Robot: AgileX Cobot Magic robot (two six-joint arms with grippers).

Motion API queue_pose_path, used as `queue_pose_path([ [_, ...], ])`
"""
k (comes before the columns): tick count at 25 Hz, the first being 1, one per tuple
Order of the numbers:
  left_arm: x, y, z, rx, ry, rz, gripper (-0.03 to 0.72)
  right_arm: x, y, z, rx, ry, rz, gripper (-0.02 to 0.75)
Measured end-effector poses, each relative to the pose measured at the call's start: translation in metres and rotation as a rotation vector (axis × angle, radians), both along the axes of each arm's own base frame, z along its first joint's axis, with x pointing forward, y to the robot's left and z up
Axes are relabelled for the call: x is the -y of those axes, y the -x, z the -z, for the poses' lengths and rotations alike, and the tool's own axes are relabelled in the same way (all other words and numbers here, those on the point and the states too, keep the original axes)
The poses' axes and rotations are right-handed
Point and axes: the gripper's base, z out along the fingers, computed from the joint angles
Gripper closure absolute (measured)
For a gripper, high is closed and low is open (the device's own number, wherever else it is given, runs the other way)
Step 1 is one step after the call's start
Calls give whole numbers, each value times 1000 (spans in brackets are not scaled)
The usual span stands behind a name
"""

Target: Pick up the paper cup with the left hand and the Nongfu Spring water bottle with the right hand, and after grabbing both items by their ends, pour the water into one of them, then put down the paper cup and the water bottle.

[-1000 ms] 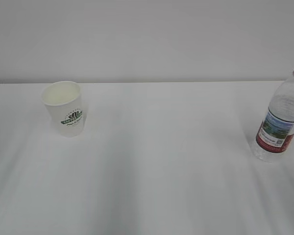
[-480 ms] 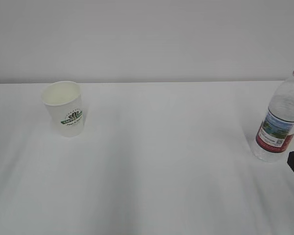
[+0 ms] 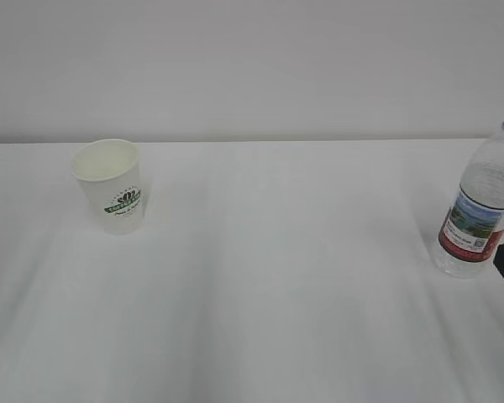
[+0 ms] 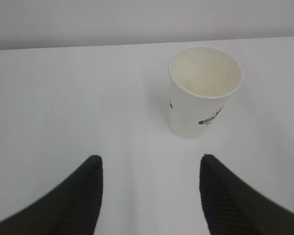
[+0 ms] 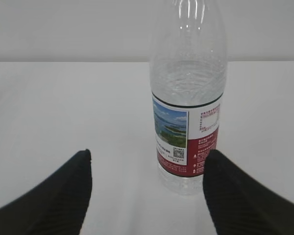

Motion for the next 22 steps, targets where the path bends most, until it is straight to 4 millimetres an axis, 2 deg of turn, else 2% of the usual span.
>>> queue_pose_path([
  [13,-3,14,30,88,87,-59,235,0,-1,-4,43,-6,0,204],
  [17,3,17,34,108,96,-22,235,0,-1,-5,57,-8,0,203],
  [22,11,19,56,66,83,22,236,0,-2,-6,67,-10,0,203],
])
